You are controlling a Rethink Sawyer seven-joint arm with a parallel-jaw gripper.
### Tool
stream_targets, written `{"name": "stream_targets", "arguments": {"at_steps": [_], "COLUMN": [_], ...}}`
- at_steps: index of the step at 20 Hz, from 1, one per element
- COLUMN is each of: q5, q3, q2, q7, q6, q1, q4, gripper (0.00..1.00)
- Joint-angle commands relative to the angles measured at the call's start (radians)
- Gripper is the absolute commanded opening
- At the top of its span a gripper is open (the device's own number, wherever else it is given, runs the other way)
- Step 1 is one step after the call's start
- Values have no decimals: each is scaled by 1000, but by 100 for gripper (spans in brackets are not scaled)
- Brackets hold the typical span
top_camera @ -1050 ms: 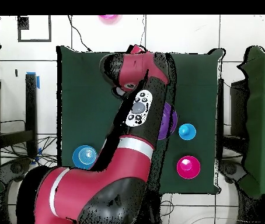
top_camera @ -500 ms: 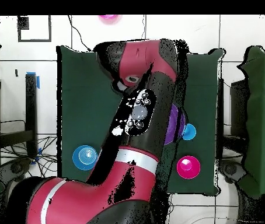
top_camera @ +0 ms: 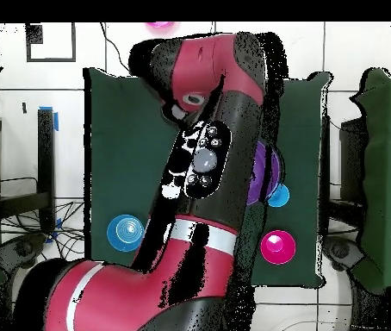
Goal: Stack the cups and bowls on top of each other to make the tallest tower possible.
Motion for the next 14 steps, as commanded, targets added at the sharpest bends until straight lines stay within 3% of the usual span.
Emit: {"name": "stream_targets", "arguments": {"at_steps": [1,10,14], "q5": [-37,31,61], "q3": [105,108,89], "q2": [118,277,334], "q7": [-218,-115,-126], "q6": [37,9,19], "q1": [-40,-70,-83], "q4": [-159,-387,-466], "gripper": [0,0,0]}}
